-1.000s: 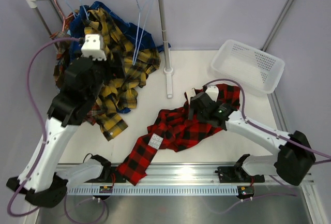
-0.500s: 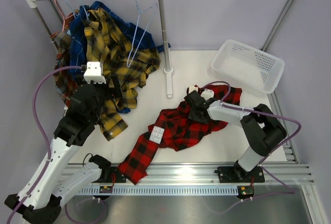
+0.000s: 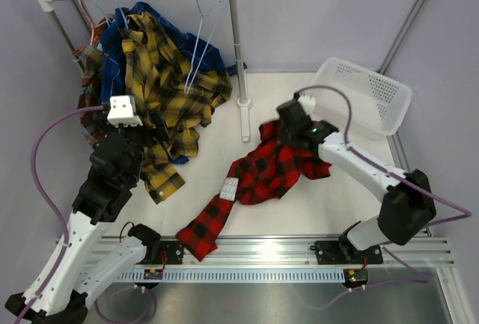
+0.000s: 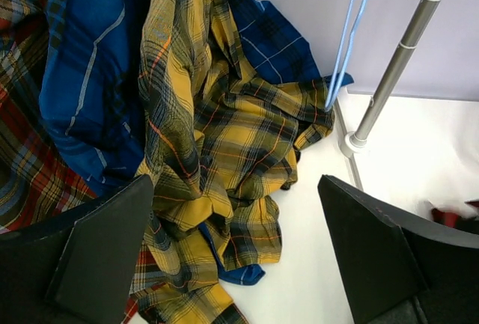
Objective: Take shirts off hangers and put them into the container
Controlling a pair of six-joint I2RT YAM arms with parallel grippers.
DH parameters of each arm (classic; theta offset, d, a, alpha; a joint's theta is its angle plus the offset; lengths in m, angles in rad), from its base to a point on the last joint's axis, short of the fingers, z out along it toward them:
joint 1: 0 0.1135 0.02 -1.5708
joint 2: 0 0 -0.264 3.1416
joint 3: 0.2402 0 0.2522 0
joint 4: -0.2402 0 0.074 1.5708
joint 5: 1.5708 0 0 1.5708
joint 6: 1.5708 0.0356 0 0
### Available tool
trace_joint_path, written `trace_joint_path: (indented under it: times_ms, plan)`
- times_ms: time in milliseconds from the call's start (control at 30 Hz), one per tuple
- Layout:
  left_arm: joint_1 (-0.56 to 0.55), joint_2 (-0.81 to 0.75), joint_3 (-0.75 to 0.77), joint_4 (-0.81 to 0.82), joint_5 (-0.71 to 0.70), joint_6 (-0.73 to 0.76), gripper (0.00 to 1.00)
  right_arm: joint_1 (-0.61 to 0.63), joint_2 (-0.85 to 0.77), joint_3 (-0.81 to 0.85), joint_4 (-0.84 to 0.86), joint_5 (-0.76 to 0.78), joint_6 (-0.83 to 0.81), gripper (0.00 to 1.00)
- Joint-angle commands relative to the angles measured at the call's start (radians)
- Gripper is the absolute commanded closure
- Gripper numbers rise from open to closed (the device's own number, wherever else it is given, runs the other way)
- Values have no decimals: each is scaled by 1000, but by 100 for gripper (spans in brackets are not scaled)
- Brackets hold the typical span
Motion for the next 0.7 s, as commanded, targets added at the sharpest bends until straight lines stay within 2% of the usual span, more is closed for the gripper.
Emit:
trace_joint_path:
  times_ms: [0, 133, 167, 233, 267, 300, 367, 467, 533, 667]
  plan:
    - [6, 0, -3, 75, -37, 4, 1, -119, -136, 293, -22, 74, -157, 100]
    - [6, 0, -9, 78, -53, 9, 1, -228, -97, 604, -112, 31, -257, 100]
    - [8, -1, -9, 80, -56, 10, 1, -242, -78, 743, -128, 31, -276, 100]
    - [8, 3, -12, 85, -65, 13, 1, -275, -6, 891, -169, 33, -334, 100]
    - [8, 3, -14, 85, -65, 13, 1, -286, 23, 1045, -186, 37, -349, 100]
    - [10, 5, -12, 86, -63, 15, 1, -300, 54, 1118, -198, 47, -366, 100]
    - [10, 10, -14, 86, -62, 15, 1, -344, 132, 1308, -199, 67, -398, 100]
    - [11, 17, -15, 86, -63, 15, 1, -426, 212, 1485, -142, 42, -411, 100]
    - [11, 20, -17, 88, -60, 13, 1, -461, 238, 1525, -50, 19, -418, 100]
    - [11, 29, -17, 86, -53, 12, 1, -533, 229, 1442, 160, 2, -443, 100]
